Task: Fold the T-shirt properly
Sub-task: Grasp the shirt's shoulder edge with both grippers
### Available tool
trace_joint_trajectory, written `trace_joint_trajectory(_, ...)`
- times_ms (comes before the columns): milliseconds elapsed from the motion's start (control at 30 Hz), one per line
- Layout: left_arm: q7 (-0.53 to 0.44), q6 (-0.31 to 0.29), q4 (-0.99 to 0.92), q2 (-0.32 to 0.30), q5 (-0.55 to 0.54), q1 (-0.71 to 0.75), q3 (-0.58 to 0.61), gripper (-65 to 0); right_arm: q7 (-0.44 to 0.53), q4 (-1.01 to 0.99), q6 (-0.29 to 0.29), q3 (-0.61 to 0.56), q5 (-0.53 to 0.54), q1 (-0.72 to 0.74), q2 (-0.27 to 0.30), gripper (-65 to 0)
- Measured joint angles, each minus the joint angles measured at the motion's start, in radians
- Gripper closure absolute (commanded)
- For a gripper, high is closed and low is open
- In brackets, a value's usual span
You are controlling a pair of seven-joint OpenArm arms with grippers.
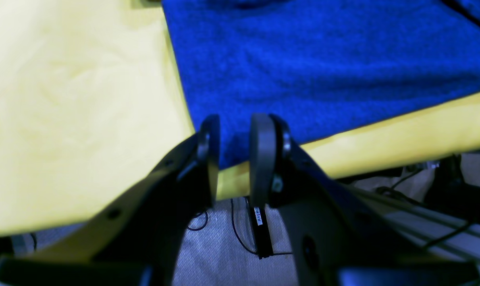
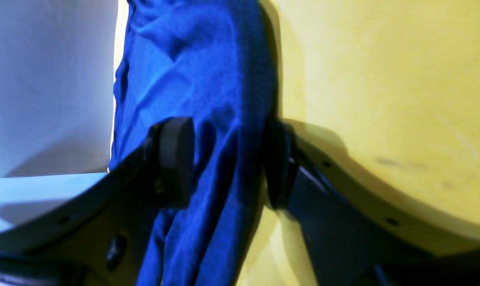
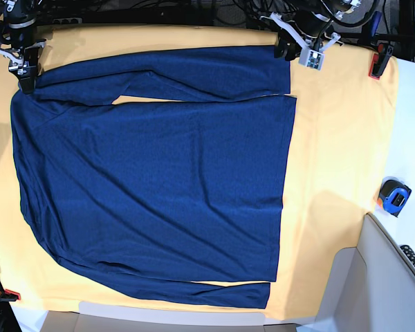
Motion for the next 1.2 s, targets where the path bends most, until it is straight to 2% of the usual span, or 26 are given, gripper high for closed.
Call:
trace_joint_trajectory(267,0.0,0.0,0.0,0.0,0.0,0.002,0.0,-13.6,0.008,-0.015,0.006,-0.014,0.004,-0.001,0.003,-29.4)
trace_joint_trajectory(367,0.0,0.0,0.0,0.0,0.0,0.002,0.0,-13.6,0.011,-0.015,-0.038,-0.021,0.012,-0.002,0.008,-24.0)
trace_joint_trajectory(467,0.061,0.0,0.0,0.0,0.0,0.001,0.0,-13.6,0.031,-0.014,-0.097,-0.032,0.007,-0.002,0.012,-11.8)
trace_joint_trajectory(500,0.076,0.0,0.0,0.0,0.0,0.0,0.0,-13.6,0.034,-0.012,-0.109,-0.032,0.006,-0.002,0.011,-9.6)
trace_joint_trajectory(600,0.101,0.0,0.0,0.002,0.0,0.0,0.0,-13.6,0.046,-0.004,-0.15,-0.034,0.011,-0.003,0.0,-9.6)
trace_joint_trajectory(733,0.104,0.0,0.0,0.002,0.0,0.0,0.0,-13.6,0.069,0.034,-0.242,-0.035,0.032,-0.012,-0.027,-9.6)
trace_joint_trajectory(833,0.113,0.0,0.0,0.034,0.0,0.0,-0.003,-13.6,0.069,0.061,-0.279,-0.036,0.047,-0.019,-0.061,-9.4)
trace_joint_trajectory(900,0.165,-0.002,0.0,0.047,-0.001,-0.001,-0.002,-13.6,0.064,0.085,-0.314,-0.04,0.031,-0.023,-0.063,-9.3)
trace_joint_trajectory(1133,0.195,0.0,0.003,0.068,0.001,-0.001,-0.002,-13.6,0.068,0.157,-0.377,-0.042,-0.048,-0.025,-0.106,-9.2)
trace_joint_trajectory(1200,0.205,0.0,0.013,0.068,0.0,-0.001,-0.003,-13.6,0.068,0.171,-0.381,-0.042,-0.055,-0.028,-0.12,-6.4)
